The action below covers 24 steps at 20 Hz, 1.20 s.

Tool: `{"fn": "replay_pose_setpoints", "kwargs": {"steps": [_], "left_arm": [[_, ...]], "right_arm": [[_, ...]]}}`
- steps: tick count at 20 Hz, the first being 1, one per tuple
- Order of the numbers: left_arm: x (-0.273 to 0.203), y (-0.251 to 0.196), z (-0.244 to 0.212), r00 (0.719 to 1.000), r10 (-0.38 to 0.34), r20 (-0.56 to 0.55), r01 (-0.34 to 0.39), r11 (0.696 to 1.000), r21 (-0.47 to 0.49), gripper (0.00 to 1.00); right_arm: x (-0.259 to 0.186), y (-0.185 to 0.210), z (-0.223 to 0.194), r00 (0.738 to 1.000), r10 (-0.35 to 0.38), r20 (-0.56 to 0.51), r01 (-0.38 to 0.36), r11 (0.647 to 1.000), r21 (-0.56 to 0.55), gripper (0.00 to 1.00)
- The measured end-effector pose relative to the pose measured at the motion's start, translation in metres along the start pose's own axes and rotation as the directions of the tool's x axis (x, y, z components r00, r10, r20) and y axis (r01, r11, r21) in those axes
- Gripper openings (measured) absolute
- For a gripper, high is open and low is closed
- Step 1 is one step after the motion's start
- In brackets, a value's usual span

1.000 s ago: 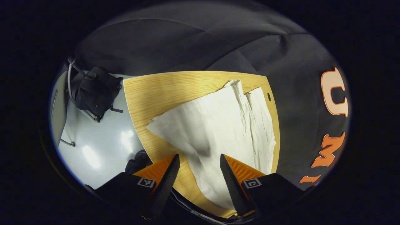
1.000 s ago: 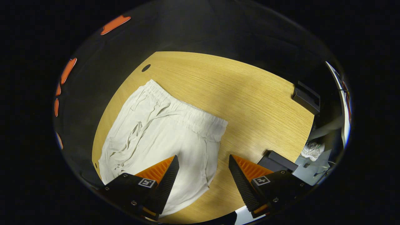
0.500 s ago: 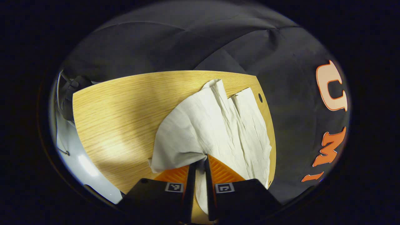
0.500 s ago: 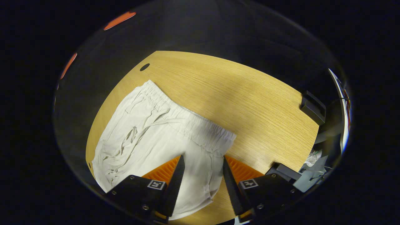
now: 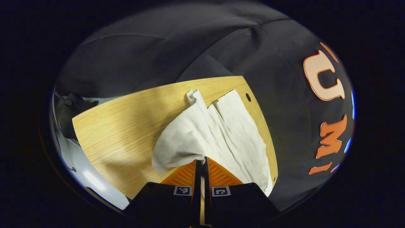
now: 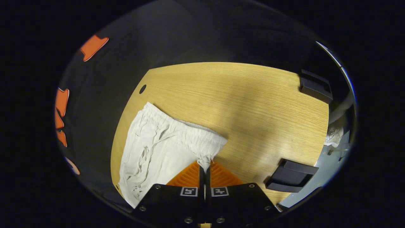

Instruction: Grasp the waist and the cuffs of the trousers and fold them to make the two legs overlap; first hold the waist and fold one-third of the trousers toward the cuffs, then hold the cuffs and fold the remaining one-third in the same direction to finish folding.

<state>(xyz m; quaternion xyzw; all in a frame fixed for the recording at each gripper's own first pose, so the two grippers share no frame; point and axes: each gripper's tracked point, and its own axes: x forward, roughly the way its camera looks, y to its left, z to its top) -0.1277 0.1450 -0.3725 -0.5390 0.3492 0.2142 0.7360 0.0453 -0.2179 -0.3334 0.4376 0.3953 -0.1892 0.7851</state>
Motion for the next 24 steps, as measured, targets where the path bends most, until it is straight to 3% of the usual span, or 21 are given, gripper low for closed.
{"fn": "replay_pose_setpoints", "kwargs": {"steps": [6, 10, 18, 24], "left_arm": [[-0.029, 0.015, 0.001, 1.0, 0.017, -0.014, -0.016, 0.998, 0.055, 0.09], [-0.021, -0.019, 0.025, 0.999, -0.026, -0.023, 0.029, 0.993, 0.114, 0.08], [0.035, -0.117, 0.076, 0.996, -0.088, -0.033, 0.094, 0.929, 0.358, 0.09], [0.085, -0.159, 0.112, 0.993, -0.11, -0.042, 0.117, 0.909, 0.4, 0.08]], "right_arm": [[-0.011, -0.01, -0.004, 1.0, -0.01, 0.009, 0.009, 0.999, 0.052, 0.01], [-0.015, 0.01, 0.004, 1.0, 0.014, 0.019, -0.016, 0.997, 0.077, 0.01], [-0.005, 0.092, 0.033, 0.994, 0.098, 0.049, -0.1, 0.994, 0.04, 0.01], [0.024, 0.163, 0.06, 0.991, 0.129, 0.021, -0.13, 0.991, 0.033, 0.01]]}}
